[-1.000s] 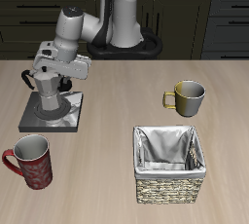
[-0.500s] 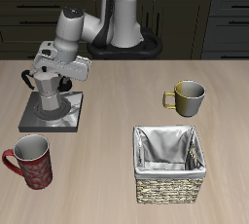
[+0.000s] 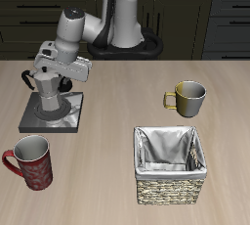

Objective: Place the moka pot on the stove and turn off the stove

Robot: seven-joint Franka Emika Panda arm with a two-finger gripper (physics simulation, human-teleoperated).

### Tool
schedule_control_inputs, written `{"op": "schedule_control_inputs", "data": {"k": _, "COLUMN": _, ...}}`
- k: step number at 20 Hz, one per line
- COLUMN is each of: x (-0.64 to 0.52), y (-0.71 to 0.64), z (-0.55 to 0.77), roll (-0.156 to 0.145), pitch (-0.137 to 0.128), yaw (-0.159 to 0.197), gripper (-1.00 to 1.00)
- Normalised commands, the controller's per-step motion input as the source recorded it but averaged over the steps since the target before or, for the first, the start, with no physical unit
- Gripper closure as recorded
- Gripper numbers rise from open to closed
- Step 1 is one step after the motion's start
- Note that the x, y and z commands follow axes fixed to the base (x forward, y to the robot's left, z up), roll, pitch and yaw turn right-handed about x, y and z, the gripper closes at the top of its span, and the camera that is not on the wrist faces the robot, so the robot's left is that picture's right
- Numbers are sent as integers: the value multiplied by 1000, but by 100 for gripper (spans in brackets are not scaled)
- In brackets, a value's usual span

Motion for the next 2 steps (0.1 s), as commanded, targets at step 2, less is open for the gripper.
{"op": "schedule_control_inputs", "data": {"k": 2, "x": -1, "y": 0, "z": 18, "roll": -15, "pitch": -9, "yaw": -32, "gripper": 100}}
